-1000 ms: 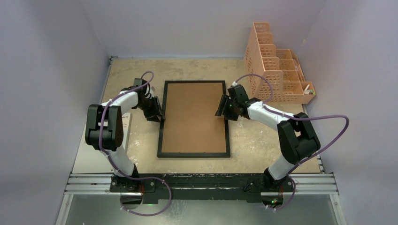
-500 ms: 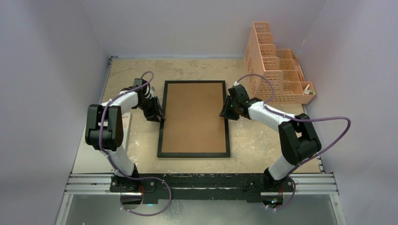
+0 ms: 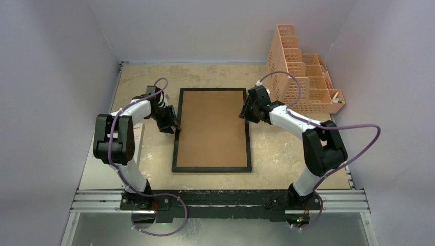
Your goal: Put the photo into the frame
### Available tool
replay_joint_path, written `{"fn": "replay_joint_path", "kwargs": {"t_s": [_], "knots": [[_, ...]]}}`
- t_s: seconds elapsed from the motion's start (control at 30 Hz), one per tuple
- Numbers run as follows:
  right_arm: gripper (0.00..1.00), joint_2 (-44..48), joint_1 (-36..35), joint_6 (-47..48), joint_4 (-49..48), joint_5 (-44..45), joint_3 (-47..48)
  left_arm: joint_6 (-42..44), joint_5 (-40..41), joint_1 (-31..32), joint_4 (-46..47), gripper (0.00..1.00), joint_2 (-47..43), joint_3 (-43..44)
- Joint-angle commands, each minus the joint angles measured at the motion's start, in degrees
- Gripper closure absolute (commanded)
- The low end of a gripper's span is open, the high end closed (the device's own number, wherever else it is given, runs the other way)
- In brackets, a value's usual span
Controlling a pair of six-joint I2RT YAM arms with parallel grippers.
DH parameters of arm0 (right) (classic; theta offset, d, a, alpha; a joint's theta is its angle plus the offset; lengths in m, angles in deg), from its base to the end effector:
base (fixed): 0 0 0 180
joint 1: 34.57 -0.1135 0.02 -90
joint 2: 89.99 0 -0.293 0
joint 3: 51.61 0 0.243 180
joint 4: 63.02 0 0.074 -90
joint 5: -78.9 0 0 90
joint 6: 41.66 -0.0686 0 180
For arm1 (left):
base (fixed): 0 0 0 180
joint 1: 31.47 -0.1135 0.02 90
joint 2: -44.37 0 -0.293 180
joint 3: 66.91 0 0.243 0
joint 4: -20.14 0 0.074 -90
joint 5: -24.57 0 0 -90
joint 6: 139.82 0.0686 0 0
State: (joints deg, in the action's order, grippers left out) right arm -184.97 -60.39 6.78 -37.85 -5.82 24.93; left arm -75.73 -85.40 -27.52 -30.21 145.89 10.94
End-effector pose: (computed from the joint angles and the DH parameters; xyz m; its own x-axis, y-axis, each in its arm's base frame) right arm 0.3439 0.1594 0.2304 -0.7125 0.3891 -0.5839 0.1323 0.8917 0.4328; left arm 0.3368 -0.0467 0.1699 -0.9319 -0.3473 -0.1042 -0.2765 0.8665 -0.4156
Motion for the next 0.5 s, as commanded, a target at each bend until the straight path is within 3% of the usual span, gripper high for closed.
{"fn": "replay_joint_path", "kwargs": {"t_s": [0.0, 0.47], "knots": [[0.55, -3.4, 0.1, -1.1, 0.1, 0.2, 3.9, 1.0, -0.8, 0.3, 1.6, 0.55, -0.6, 0.6], [0.56, -7.8, 0.2, 1.4, -3.3, -8.0, 3.3, 1.1, -3.3, 0.3, 2.2, 0.53, 1.0, 0.0]]}}
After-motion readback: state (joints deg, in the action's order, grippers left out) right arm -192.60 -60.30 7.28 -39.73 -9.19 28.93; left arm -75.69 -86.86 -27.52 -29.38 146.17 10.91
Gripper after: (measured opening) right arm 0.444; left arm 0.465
